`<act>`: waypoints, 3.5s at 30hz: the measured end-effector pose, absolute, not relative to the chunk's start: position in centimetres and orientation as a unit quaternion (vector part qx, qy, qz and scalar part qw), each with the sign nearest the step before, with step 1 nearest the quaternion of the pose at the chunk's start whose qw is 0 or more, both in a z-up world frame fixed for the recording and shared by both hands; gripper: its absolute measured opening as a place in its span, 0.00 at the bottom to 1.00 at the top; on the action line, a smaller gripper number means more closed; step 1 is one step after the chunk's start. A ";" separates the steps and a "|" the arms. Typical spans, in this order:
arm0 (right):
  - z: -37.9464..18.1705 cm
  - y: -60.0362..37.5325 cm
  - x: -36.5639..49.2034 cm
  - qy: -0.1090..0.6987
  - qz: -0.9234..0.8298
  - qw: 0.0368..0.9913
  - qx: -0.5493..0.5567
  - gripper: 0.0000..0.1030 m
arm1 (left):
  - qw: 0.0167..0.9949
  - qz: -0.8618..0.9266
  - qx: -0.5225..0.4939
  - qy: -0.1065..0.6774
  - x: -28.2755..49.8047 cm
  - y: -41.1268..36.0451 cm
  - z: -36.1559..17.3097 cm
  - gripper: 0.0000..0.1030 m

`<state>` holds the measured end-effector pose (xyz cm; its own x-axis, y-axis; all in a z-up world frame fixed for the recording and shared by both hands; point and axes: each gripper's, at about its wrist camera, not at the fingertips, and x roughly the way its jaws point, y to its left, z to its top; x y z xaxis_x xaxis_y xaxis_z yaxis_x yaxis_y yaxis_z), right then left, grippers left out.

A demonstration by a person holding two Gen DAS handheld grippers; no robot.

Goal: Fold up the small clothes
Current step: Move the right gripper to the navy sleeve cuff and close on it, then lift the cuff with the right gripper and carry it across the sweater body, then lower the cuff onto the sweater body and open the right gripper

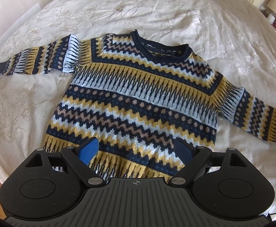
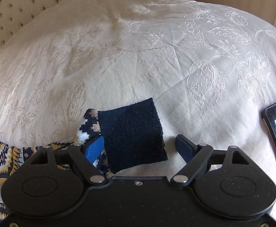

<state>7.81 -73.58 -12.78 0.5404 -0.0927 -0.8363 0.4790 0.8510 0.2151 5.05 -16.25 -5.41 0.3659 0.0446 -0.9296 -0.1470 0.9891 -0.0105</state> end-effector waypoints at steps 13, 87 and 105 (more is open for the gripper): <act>-6.8 -71.2 5.6 0.386 -0.163 0.872 0.253 0.13 | 0.823 0.027 -0.034 0.566 6.1 -14.4 -6.8 0.84; -10.0 -47.3 10.9 0.413 -0.114 0.900 0.075 0.16 | 0.831 -0.052 0.037 0.552 12.4 -7.3 -11.3 0.83; -6.7 -21.0 17.2 0.408 0.209 0.870 0.183 0.17 | 0.856 0.005 -0.068 0.513 10.8 6.2 -9.4 0.82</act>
<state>17.20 -20.98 -6.65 0.5798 0.5121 -0.6337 -0.2134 0.8461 0.4885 10.80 6.22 -9.38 0.4744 -0.0613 -0.8782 -0.0790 0.9906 -0.1119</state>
